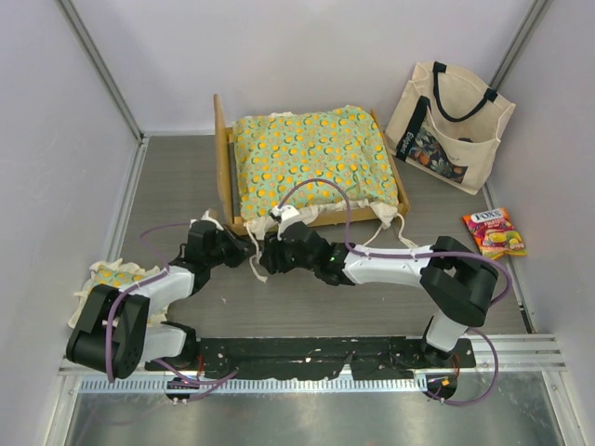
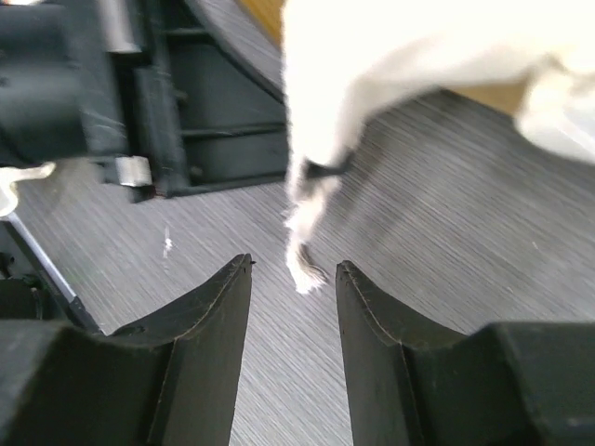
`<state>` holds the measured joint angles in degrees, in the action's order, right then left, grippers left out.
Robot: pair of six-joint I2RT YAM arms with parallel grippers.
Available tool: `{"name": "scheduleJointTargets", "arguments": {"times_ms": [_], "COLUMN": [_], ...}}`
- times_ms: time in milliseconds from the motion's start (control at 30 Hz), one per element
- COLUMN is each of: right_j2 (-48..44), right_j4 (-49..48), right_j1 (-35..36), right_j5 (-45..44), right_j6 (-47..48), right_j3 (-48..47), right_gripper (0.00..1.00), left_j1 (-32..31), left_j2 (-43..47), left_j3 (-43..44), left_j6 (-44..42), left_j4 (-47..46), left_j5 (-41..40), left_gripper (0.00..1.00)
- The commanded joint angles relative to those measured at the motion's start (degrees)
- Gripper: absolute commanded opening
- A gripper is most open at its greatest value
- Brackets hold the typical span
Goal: Set up the pet bed
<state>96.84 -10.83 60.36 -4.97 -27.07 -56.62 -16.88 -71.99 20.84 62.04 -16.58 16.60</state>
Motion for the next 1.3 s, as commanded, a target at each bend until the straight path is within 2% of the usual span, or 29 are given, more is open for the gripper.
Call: {"name": "scheduleJointTargets", "arguments": {"times_ms": [0,367,567,1000,1267], "right_j2": [-3.1,2.9,5.7,7.7,9.3], "right_j4": [-3.6,-12.3,-13.5,-17.1,-18.5], "right_j1": [-2.9,-6.6,-7.6,-7.9,-7.9], "right_j5": [0.9,12.2,13.7,15.9,16.7], "right_j6": [-6.4,-11.2,-12.3,-13.3,-13.7], "right_j3": [4.6,3.7,2.5,2.1,2.0], "right_gripper": [0.47,0.47,0.42,0.42,0.38], "left_j1": [-0.7,-0.7,-0.7,-0.6,-0.7], "left_j2": [-0.5,-1.2,-1.7,-1.7,-1.7], "left_j3": [2.8,3.1,3.2,3.1,3.1], "left_j6": [-1.7,-1.7,-1.5,-1.0,-0.8], "left_j4": [-4.4,-4.7,-5.2,-5.8,-6.3], "left_j5": [3.1,3.6,4.0,4.1,4.3], "left_gripper": [0.00,0.00,0.00,0.00,0.00]}}
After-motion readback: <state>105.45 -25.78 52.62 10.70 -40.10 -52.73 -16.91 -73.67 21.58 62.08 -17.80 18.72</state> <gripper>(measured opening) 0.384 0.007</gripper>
